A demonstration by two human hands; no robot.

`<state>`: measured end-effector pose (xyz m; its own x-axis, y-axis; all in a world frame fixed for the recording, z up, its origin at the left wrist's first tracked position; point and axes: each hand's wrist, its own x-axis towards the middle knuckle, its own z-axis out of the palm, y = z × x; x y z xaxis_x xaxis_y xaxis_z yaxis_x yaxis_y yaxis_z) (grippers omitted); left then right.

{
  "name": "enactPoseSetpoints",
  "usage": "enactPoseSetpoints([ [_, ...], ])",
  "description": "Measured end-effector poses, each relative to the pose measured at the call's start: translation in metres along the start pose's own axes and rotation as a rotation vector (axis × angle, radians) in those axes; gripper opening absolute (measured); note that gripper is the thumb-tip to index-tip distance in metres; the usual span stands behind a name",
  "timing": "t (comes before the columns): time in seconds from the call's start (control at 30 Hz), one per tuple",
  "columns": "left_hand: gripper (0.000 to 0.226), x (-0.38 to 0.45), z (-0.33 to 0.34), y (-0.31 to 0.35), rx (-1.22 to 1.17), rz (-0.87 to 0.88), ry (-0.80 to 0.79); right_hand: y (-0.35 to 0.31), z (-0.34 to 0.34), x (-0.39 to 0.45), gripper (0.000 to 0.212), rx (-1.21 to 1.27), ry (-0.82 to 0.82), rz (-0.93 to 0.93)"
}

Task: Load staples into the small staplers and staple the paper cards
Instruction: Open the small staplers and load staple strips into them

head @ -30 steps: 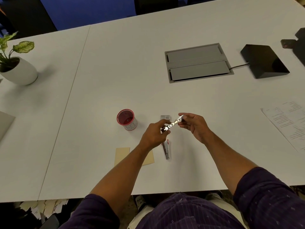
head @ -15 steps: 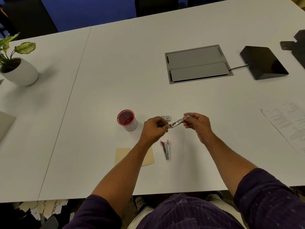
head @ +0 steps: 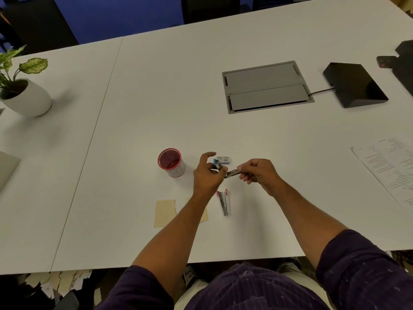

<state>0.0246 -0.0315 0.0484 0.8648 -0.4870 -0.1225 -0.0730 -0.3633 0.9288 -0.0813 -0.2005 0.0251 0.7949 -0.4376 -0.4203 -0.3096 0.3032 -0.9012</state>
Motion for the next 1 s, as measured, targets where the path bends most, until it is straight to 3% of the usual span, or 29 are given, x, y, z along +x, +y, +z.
enactPoseSetpoints([
  [0.23,0.055,-0.008,0.017,-0.001,0.183,-0.009,-0.166,-0.011,0.019,0.005,0.021,0.004,0.023,0.003],
  [0.5,0.033,-0.011,0.014,-0.007,0.251,0.045,-0.084,-0.020,0.022,0.000,0.050,0.041,-0.145,-0.001],
  [0.67,0.017,-0.013,0.018,-0.010,0.225,0.028,-0.154,-0.019,0.022,-0.003,0.055,-0.039,-0.225,-0.060],
  [0.87,0.024,-0.012,0.020,-0.006,0.251,-0.008,-0.206,-0.018,0.020,-0.002,0.035,-0.125,-0.181,-0.068],
  [1.0,0.026,-0.011,0.017,-0.004,0.271,0.024,-0.246,-0.015,0.016,-0.001,0.035,-0.083,-0.177,-0.072],
])
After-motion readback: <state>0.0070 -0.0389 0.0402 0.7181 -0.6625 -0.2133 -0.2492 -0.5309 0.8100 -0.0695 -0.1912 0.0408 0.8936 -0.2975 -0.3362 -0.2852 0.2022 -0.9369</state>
